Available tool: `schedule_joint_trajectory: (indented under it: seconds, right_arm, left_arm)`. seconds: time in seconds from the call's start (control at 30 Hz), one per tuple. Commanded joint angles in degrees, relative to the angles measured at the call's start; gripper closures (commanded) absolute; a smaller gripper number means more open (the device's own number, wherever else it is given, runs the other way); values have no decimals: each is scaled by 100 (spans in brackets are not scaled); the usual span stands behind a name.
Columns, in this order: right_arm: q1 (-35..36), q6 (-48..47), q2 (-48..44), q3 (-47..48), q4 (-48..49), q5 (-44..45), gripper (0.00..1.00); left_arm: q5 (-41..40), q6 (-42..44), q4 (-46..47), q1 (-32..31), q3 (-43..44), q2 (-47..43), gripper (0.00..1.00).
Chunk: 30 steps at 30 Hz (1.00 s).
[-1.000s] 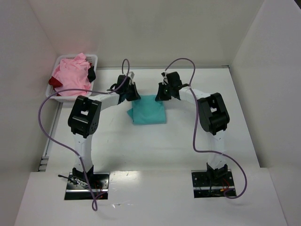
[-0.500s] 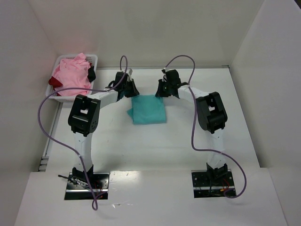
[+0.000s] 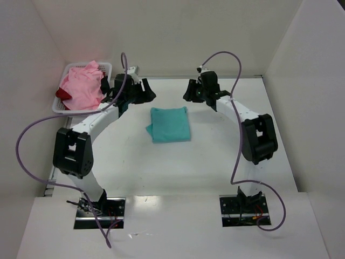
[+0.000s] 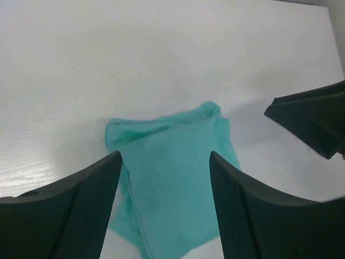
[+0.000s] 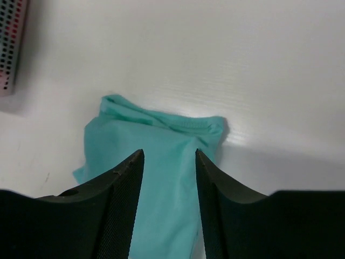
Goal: Fold and stack the t-shirts
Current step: Smooth out wrinkles on the folded tshirt, then put the neatly folded tshirt into the corner of the board with the right arm
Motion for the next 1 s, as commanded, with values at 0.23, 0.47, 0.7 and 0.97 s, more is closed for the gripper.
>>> schedule_joint_trajectory:
  seconds: [0.23, 0.47, 0.7, 0.97]
  right_arm:
    - [-15, 86, -1471, -1646, 57, -164, 39]
    - [-15, 209, -1576, -2218, -14, -234, 0]
    - [-15, 359, -1015, -2113, 382, -577, 0]
    - [-15, 359, -398, -1832, 443, -578, 0]
  left_arm:
    - [595, 91, -518, -158, -1003, -690, 26]
    - [366, -128, -818, -220, -1258, -559, 19]
    - [287, -76, -933, -273, -1258, -751, 15]
    - [435, -23, -1179, -273, -1135, -804, 12]
